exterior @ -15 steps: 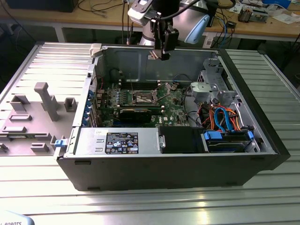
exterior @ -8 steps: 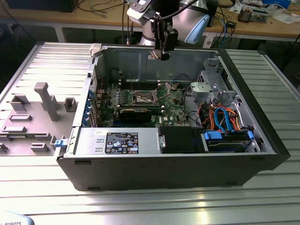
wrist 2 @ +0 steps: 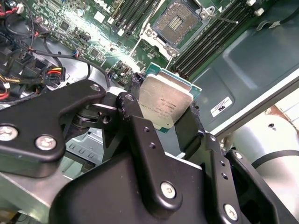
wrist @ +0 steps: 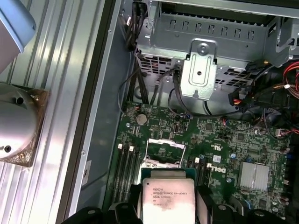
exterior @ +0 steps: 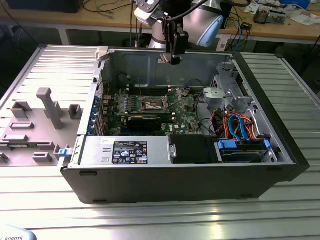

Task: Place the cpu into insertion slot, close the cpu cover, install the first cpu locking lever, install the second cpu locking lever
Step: 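Place the cpu into insertion slot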

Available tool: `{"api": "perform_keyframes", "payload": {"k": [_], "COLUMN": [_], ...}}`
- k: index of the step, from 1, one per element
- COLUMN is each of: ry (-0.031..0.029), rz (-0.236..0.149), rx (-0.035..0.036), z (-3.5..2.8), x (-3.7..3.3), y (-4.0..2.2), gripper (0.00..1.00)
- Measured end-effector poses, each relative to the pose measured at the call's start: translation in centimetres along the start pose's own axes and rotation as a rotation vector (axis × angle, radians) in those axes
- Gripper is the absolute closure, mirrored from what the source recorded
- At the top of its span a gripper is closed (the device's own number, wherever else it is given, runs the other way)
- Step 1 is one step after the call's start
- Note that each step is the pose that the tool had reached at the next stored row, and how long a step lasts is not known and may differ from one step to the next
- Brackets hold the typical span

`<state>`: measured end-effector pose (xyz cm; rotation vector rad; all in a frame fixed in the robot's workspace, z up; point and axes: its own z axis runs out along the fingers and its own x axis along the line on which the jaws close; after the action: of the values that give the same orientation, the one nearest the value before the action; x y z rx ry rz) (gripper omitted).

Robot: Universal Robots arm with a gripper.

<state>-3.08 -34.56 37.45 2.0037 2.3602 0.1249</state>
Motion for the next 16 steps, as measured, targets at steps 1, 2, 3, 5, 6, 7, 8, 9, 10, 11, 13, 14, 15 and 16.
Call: {"api": "perform_keyframes", "payload": {"k": [1,2,3,5,6,7,8,9,10,11,13,14,15,16], "ry": [-0.0011,-0.0017,-0.002,-0.0024,-0.0023,-0.0024,-0.0026,-0.0024,-0.0024,-0.0025,-0.0027,-0.0027,-0.0026,-0.0026], "rz": [0.012,0.019,0.022,0.025,0.026,0.027,0.027,0.027,0.028,0.028,0.029,0.029,0.029,0.029], "rx": [-0.0003,-0.0003,-0.0004,-0.0004,-0.0006,-0.0006,-0.0005,-0.0006,-0.0006,-0.0005,-0.0005,-0.0004,-0.0006,-0.0006], "z": [0.01,0.01,0.01,0.0,0.0,0.01,0.02,0.06,0.13,0.18,0.27,0.28,0.29,0.3], "x": [0.0,0.0,0.01,0.03,0.05,0.07,0.08,0.08,0.08,0.08,0.08,0.07,0.08,0.08], "y": [-0.01,-0.02,-0.06,-0.16,-0.3,-0.44,-0.49,-0.5,-0.51,-0.52,-0.53,-0.53,-0.53,-0.54], "gripper": [0.46,0.46,0.46,0.46,0.46,0.46,0.46,0.46,0.46,0.46,0.46,0.46,0.46,0.46]}}
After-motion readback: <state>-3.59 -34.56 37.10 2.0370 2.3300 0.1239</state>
